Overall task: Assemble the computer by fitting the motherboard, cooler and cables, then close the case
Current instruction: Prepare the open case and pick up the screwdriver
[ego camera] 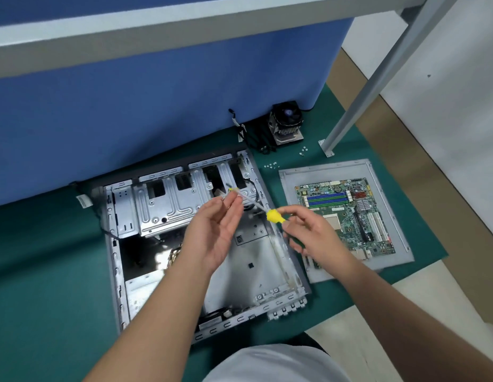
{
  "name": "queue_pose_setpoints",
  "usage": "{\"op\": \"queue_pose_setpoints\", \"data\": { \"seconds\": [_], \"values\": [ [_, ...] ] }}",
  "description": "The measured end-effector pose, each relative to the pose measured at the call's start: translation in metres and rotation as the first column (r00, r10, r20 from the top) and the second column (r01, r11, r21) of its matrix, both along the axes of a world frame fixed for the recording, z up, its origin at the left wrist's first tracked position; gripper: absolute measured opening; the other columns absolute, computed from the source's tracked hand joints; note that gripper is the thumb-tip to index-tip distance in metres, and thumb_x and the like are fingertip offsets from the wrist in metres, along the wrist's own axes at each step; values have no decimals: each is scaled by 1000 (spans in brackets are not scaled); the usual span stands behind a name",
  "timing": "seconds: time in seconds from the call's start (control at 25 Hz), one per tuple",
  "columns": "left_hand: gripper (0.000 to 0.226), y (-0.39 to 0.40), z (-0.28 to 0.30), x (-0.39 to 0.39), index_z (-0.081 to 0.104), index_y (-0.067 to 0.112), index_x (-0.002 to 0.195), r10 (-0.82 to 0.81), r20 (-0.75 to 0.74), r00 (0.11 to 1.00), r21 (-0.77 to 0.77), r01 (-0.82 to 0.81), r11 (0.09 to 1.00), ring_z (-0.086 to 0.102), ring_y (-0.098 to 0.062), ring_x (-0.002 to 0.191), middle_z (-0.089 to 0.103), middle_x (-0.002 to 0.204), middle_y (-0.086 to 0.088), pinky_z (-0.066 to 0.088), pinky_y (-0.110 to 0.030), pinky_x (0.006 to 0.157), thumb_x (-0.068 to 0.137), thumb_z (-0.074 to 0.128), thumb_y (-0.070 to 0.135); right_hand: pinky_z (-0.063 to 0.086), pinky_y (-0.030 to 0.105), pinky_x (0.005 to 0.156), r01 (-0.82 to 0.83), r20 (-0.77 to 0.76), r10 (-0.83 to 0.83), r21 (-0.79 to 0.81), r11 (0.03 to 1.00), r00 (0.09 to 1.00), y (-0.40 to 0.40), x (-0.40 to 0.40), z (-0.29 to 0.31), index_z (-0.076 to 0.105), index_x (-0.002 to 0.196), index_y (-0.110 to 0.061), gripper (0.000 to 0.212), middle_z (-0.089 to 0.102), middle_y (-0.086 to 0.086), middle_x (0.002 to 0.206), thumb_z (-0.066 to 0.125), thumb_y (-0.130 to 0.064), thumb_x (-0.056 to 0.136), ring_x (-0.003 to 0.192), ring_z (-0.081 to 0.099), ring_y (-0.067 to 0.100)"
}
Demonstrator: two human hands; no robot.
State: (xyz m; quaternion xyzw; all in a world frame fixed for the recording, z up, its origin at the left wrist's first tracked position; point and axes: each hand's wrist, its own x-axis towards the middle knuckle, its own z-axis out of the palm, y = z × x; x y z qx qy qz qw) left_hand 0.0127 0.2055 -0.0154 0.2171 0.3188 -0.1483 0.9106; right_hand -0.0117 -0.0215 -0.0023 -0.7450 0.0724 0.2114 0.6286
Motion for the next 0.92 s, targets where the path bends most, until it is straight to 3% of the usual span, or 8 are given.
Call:
{"op": "queue_pose_setpoints", "data": {
  "seconds": [0.12, 0.2, 0.4, 0.48, 0.6, 0.8, 0.92],
  "values": [
    [16, 8, 2, -22, 54, 9, 117, 12, 22, 1000, -138, -9, 990, 70, -32, 117, 71, 127, -15, 56, -49, 99, 103, 47, 6, 38, 23, 46, -58, 38, 62, -97, 994, 997, 15, -33, 8, 70, 101, -33, 12, 62, 0, 77, 71, -23, 95, 49, 46, 14],
    [14, 19, 0, -37, 55, 10, 114, 8, 53, 999, -193, 3, 981, 69, -30, 118, 70, 130, -13, 57, -50, 97, 104, 46, 7, 39, 24, 47, -24, 52, 34, -180, 983, 998, 22, -56, 8, 72, 97, -36, 8, 64, 4, 82, 75, -33, 90, 50, 50, 13],
    [21, 32, 1, -73, 59, 3, 112, -28, 103, 994, -269, 54, 962, 67, -32, 122, 68, 132, -18, 55, -53, 100, 93, 50, 1, 43, 30, 49, 68, 92, -56, -136, 988, 994, 35, -106, 1, 74, 99, -33, 12, 67, 7, 83, 76, -36, 88, 51, 51, 15],
    [25, 31, 2, -87, 69, -5, 106, -27, 119, 992, -289, 61, 956, 67, -33, 122, 68, 132, -20, 56, -52, 99, 92, 49, 1, 45, 28, 51, 92, 120, -76, -136, 986, 990, 40, -119, 1, 74, 99, -33, 10, 66, 10, 83, 76, -32, 90, 51, 52, 12],
    [34, 31, 2, -102, 78, -7, 89, -5, 128, 992, -293, 43, 955, 67, -33, 122, 68, 131, -20, 56, -52, 99, 95, 45, 1, 44, 26, 50, 125, 131, -110, -111, 986, 985, 46, -137, 3, 74, 96, -33, 8, 63, 17, 84, 75, -26, 92, 52, 52, 14],
    [19, 35, 6, -131, 66, 1, 98, -6, 156, 988, -242, 44, 969, 66, -36, 123, 67, 132, -22, 49, -52, 109, 92, 48, 0, 39, 26, 47, 134, 102, -130, -30, 991, 986, 52, -166, -1, 74, 93, -31, 8, 63, 13, 75, 74, -23, 94, 50, 47, 15],
    [31, 39, 5, -150, 73, 1, 91, -58, 132, 990, -150, 77, 986, 68, -36, 120, 69, 129, -22, 46, -52, 111, 101, 43, 3, 39, 27, 48, 136, 82, -133, -30, 990, 988, 56, -187, -4, 74, 92, -31, 2, 64, 6, 72, 76, -32, 90, 54, 50, 15]
  ]
}}
